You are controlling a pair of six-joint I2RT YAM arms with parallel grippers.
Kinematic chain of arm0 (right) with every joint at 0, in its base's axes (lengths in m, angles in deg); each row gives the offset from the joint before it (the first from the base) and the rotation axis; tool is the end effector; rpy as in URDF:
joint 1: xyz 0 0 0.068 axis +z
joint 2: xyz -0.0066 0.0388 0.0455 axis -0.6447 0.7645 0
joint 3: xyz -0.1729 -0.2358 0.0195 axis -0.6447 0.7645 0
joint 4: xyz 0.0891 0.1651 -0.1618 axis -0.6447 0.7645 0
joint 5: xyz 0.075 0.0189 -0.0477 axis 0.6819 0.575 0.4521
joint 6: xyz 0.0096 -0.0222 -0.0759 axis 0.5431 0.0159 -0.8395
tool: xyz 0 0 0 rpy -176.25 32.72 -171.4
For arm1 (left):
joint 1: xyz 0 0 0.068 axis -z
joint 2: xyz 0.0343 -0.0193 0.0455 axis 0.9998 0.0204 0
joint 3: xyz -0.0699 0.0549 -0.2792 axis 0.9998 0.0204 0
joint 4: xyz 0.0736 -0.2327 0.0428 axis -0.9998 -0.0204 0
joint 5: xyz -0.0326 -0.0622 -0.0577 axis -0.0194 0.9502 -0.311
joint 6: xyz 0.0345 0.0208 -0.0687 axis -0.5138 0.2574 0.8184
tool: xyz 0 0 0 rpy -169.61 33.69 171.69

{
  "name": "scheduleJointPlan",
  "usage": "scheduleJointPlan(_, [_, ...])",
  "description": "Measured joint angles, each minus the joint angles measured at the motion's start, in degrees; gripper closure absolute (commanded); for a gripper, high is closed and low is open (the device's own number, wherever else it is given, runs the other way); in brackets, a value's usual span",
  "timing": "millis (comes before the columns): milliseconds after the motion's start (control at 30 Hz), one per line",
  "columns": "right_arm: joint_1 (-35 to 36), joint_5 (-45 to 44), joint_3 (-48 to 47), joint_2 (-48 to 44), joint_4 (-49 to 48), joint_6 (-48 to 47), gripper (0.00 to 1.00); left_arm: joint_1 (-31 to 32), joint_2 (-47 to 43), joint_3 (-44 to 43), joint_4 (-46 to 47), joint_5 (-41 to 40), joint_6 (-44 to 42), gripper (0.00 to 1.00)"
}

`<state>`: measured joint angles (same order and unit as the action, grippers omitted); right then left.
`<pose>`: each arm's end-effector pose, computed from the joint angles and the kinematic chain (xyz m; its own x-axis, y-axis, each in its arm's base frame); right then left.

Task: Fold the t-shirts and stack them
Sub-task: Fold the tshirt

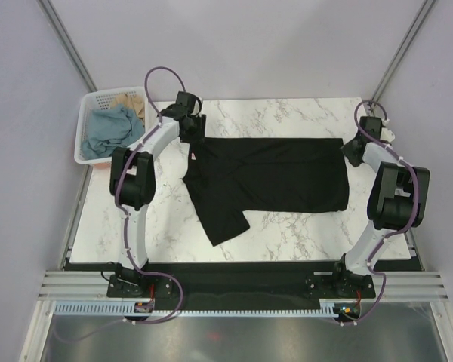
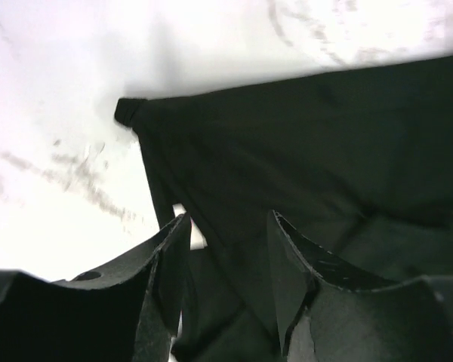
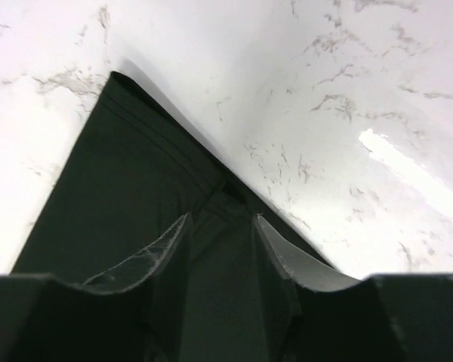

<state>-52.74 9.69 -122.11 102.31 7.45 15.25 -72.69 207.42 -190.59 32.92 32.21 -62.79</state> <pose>0.3956 -0.1007 0.1842 -0.3312 0.7638 -0.5540 0.7522 0.5682 0.3336 0.4945 -0.1450 0.1907 -0.8322 0.0675 -0.5504 0.1570 0.9806 -0.1171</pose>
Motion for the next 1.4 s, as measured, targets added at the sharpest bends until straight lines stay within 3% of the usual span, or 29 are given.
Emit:
scheduleJointPlan(233, [-0.09,-3.76,-6.51,-6.29,15.78,2.16,0.51,0.02,-25.33,12.00,1.07,3.39,5.49,0.46])
scheduleJointPlan(367, [-0.96,-2.91,-3.56,-12.48,21.86,3.43,0.56,1.18,-40.70,25.14,2.78,6.43,9.38,0.46])
scheduleJointPlan(467, [-1.73,-1.81,1.16,-16.17,24.74,3.74,0.60,5.40,-45.44,33.94,2.54,6.62,10.86,0.46])
scheduleJointPlan(667, [-2.93,-0.98,10.19,-17.68,28.61,3.76,0.69,15.21,-45.83,48.72,1.86,7.87,14.05,0.46])
scheduleJointPlan(1100, [-3.06,-1.62,19.23,-17.99,25.75,6.43,0.70,14.53,-42.80,58.42,9.03,8.17,20.20,0.46])
scheduleJointPlan(1167, [-3.10,-1.62,20.65,-18.29,24.00,6.62,0.76,14.53,-40.68,58.97,9.88,8.15,21.16,0.46])
scheduleJointPlan(1267, [-3.17,-2.12,20.92,-18.56,21.57,5.92,1.00,14.47,-38.16,59.34,10.47,8.15,22.36,0.46])
scheduleJointPlan(1400, [-3.32,-4.50,20.92,-18.73,19.89,4.37,1.00,14.47,-38.05,59.43,11.67,7.45,23.28,0.47])
